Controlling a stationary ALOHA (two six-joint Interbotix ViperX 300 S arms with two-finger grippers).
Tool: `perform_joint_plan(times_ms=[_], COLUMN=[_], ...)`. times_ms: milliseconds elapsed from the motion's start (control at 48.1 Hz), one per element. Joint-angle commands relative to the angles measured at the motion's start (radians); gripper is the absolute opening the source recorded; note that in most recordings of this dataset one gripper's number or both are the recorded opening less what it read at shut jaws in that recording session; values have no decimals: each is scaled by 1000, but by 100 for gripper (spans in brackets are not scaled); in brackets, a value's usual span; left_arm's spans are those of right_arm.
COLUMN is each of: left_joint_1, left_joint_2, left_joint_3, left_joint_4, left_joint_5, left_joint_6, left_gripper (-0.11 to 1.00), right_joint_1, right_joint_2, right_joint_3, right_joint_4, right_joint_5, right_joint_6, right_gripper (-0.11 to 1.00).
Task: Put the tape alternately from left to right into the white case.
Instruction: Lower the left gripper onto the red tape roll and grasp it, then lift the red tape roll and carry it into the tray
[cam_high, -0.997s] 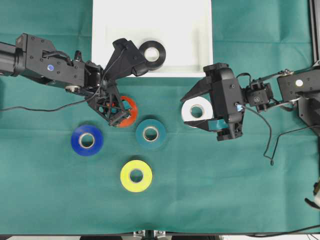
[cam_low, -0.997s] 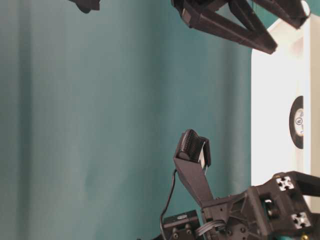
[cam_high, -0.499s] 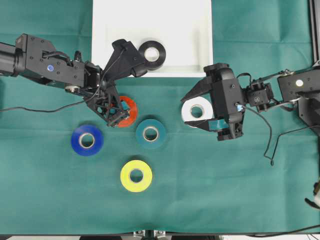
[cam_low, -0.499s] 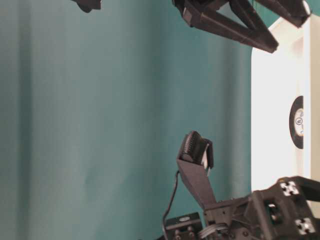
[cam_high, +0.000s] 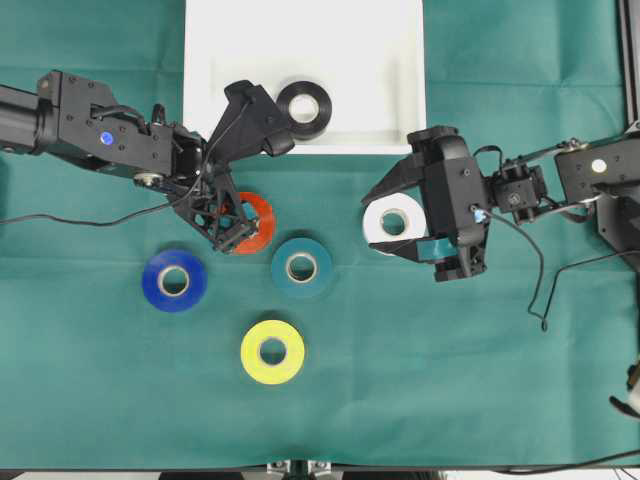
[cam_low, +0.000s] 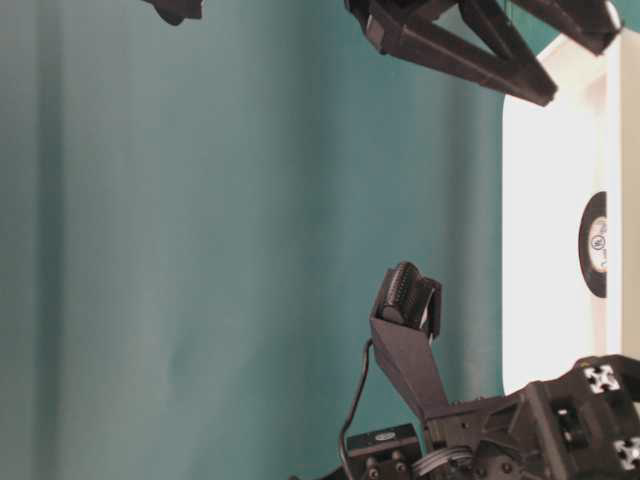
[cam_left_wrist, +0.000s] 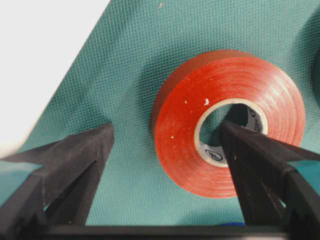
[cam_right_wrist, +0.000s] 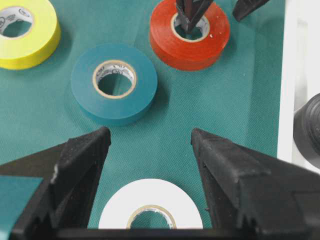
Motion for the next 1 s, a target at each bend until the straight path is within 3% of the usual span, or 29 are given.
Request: perform_joint_plan(times_ms=[0, 145, 270, 769, 976], left_joint_1=[-5, -5, -5, -12, -15], left_joint_2=[-18, -17, -6, -58, -158], left_joint_3=[-20, -25, -18, -28, -48], left_joint_4=[0, 0, -2, 0, 0], left_joint_5=[-5, -6, -6, -3, 75], left_joint_6=[2, 2, 0, 12, 18], left_gripper=[42, 11, -4, -4, -4], right_joint_1=[2, 2, 2, 2, 2], right_joint_2=[-9, -9, -9, -9, -8], right_joint_3=[-9, -11, -14, -17, -17], right_joint_4=[2, 2, 2, 2, 3], right_joint_5=[-9, -9, -9, -8, -9], right_joint_6=[-2, -2, -2, -2, -2], right_gripper=[72, 72, 72, 72, 72])
